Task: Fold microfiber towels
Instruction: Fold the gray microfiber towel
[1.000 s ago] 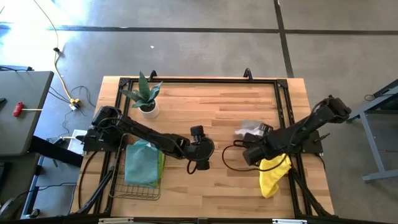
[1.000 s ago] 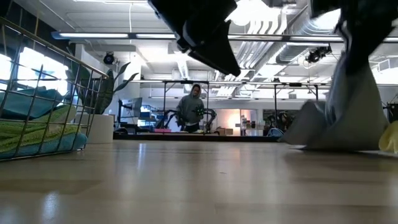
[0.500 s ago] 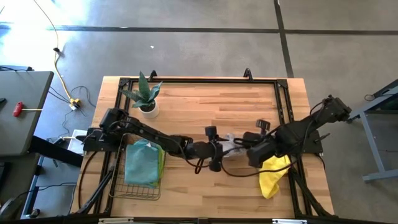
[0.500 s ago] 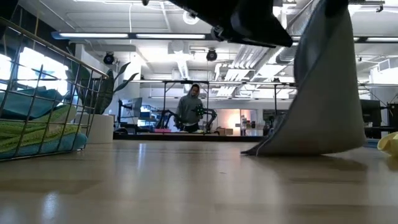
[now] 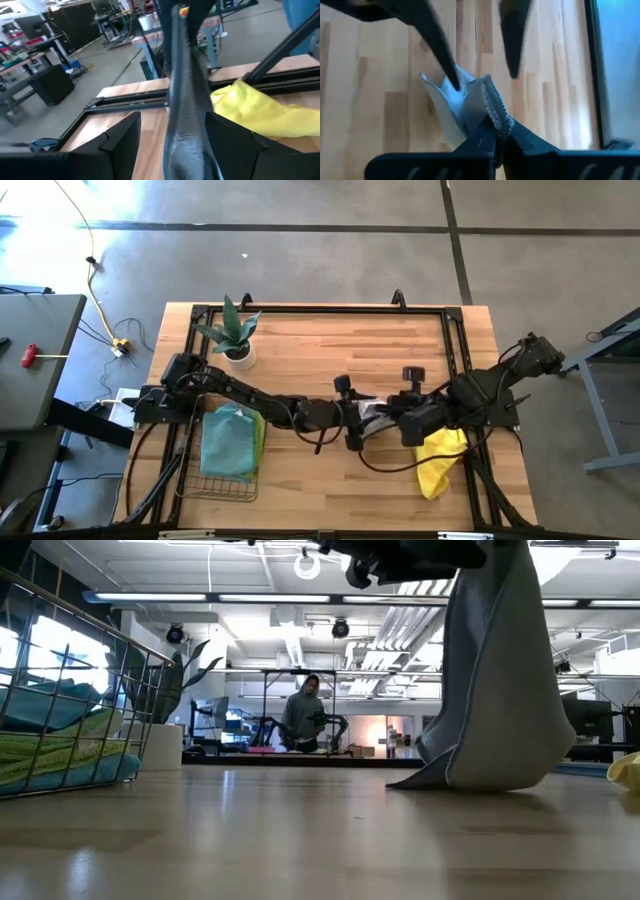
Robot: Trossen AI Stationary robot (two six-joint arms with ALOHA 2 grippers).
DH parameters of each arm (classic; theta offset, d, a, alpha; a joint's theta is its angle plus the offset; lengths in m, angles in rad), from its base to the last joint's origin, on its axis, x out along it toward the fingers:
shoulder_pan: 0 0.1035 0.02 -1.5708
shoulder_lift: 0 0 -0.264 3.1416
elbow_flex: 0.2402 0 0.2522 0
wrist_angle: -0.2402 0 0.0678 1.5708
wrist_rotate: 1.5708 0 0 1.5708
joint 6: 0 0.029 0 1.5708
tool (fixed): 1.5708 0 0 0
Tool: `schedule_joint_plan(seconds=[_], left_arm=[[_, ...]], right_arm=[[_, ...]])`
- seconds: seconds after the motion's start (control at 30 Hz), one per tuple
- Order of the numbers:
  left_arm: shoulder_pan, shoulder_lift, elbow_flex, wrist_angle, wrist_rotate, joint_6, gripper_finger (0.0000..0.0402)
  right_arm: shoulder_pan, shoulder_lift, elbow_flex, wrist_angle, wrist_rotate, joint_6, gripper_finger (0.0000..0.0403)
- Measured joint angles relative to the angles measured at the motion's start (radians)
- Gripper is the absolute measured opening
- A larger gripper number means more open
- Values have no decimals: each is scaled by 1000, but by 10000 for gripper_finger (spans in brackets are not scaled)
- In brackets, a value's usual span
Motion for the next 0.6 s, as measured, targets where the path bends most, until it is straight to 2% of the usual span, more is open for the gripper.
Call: schedule_joint_plan(seconds=[0.17,0.3,0.6], left_arm=[[24,0,0,-15,50,-32,213],[45,0,0,-106,77,-117,212],[69,69,0,-150,81,-174,164]], right_arm=[[18,0,0,21,32,-167,0],[18,1,13,31,51,-202,0],[32,0,217,23,159,-225,0]])
